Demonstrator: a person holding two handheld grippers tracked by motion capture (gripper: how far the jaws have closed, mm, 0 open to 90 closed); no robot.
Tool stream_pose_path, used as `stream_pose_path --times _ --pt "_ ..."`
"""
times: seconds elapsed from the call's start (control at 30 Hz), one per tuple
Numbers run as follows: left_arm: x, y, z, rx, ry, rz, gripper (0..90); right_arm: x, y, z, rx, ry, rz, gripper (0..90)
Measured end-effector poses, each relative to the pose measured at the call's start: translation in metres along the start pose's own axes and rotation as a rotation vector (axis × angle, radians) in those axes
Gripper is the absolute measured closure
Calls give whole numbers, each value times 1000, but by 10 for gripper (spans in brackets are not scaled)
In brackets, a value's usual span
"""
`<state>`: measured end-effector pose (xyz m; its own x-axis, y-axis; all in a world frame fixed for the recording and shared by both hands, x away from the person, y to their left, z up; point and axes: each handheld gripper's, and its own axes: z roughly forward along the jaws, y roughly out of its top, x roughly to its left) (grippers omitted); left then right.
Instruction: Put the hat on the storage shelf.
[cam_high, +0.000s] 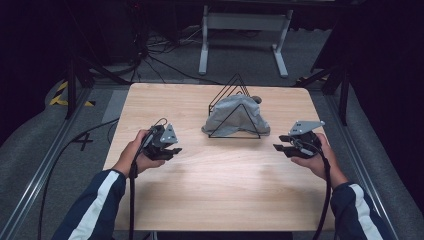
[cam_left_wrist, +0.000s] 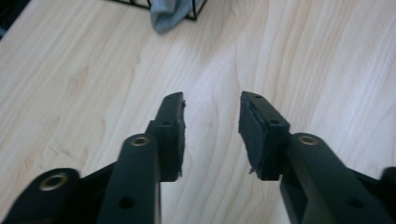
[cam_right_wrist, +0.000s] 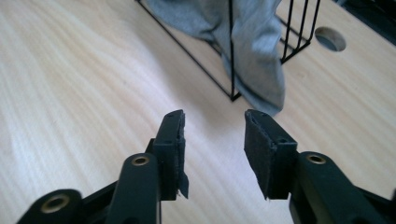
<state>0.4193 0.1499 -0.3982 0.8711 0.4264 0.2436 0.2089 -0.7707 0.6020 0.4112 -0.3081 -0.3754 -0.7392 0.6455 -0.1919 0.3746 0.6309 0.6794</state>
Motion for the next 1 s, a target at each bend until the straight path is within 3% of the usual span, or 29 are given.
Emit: stream_pose_path --times 0.23,0.4,0.47,0.77,0.83,0.97,1.0 --pt "-13 -30 -4 20 10 -29 493 16 -33 -6 3 -21 -6 478" --pt "-25 -48 -4 11 29 -35 401 21 -55 -10 -17 -27 44 417" --pt "-26 -54 -5 5 16 -68 367 23 -65 -11 -14 -34 54 399" --pt "-37 -83 -4 -23 -34 -125 303 23 -101 -22 -28 -46 122 361" --pt "-39 -89 -3 -49 -52 -151 301 23 -109 -24 -25 -47 145 354" --pt "-43 -101 1 -43 -73 -181 286 24 -125 -24 -16 -62 189 339" --pt "-44 -104 1 -63 -90 -194 279 24 -127 -23 -16 -56 199 334"
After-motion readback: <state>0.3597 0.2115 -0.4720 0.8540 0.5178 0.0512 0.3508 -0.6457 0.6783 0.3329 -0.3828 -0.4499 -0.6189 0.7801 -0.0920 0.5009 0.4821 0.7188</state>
